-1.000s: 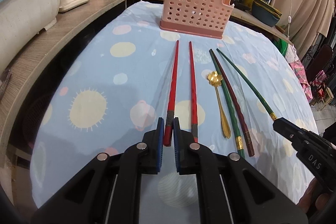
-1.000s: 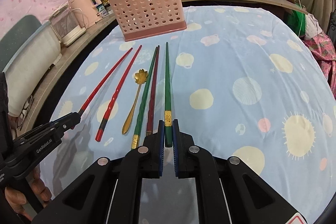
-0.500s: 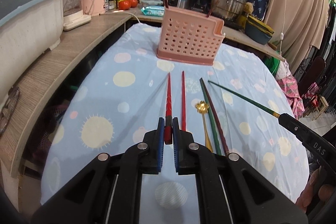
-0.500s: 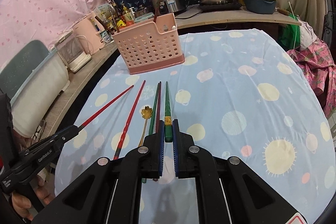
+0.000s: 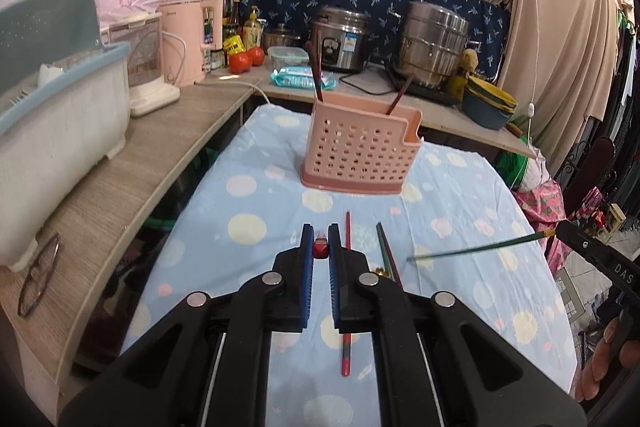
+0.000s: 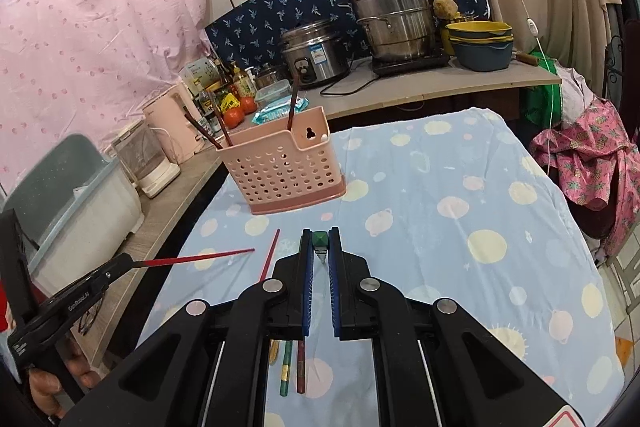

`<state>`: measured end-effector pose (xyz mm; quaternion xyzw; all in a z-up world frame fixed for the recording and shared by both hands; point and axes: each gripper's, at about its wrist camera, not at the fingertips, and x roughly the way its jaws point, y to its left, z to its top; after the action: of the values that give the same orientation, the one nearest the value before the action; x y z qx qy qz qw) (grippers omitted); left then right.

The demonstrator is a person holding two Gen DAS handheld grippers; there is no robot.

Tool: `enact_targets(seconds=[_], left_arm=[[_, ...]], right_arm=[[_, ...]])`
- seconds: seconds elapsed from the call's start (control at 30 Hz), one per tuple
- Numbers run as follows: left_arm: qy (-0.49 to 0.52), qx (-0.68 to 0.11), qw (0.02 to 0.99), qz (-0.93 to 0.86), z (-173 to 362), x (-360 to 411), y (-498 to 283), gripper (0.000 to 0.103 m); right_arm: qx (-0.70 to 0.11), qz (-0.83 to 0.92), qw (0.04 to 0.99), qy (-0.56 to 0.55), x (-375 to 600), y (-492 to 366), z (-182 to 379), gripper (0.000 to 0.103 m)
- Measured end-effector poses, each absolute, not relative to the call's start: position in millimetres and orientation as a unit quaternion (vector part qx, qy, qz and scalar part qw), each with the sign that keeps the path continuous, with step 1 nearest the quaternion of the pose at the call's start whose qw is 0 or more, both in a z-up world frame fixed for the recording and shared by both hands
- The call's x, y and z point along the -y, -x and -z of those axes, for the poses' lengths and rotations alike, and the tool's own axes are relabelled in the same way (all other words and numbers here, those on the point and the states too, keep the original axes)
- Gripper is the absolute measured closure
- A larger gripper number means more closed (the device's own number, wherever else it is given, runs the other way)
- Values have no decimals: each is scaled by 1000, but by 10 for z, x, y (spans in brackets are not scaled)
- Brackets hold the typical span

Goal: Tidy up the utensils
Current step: 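Lift the red chopstick with the left tool while the right tool carries the green one to the basket, then lower the red chopstick into the basket and open the left tool while the right tool releases the green one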

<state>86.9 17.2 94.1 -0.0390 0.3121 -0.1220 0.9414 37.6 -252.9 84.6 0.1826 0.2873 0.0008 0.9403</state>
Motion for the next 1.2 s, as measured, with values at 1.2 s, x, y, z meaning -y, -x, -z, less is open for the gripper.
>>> enact_targets(seconds=[1.2], left_arm=[[45,-123,982,139,-2748,323,-2208,96]], right_arm=[[-131,-33,975,-176,2607,-1902,-2259,96]])
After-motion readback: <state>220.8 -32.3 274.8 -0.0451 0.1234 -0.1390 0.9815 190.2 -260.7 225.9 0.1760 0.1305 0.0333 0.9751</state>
